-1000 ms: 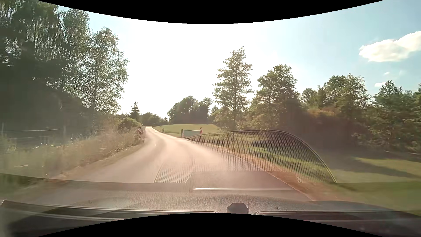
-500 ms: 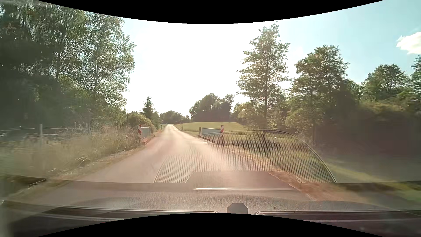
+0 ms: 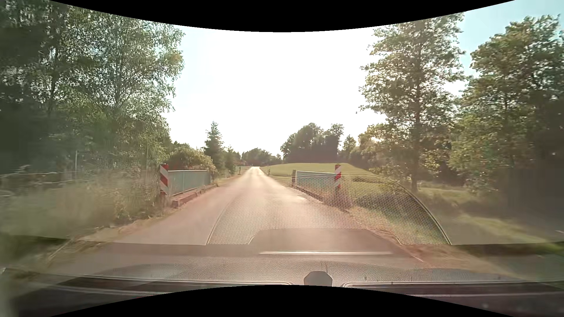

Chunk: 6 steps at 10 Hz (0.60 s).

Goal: Follow the waypoints while adhering to traffic rules and regulations

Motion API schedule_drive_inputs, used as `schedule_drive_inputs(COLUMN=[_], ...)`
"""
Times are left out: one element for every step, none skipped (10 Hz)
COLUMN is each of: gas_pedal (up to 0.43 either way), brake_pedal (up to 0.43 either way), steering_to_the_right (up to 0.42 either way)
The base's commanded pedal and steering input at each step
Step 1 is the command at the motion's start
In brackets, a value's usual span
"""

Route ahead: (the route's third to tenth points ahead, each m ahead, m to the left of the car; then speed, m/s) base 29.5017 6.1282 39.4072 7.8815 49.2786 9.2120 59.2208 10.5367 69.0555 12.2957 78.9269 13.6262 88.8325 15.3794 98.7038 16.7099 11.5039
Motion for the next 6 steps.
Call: schedule_drive_inputs(gas_pedal=[0.098,0.098,0.110,0.118,0.118,0.118], brake_pedal=[0.006,0.006,0.006,0.006,0.006,0.006], steering_to_the_right=[-0.075,-0.071,-0.062,-0.055,-0.053,-0.049])
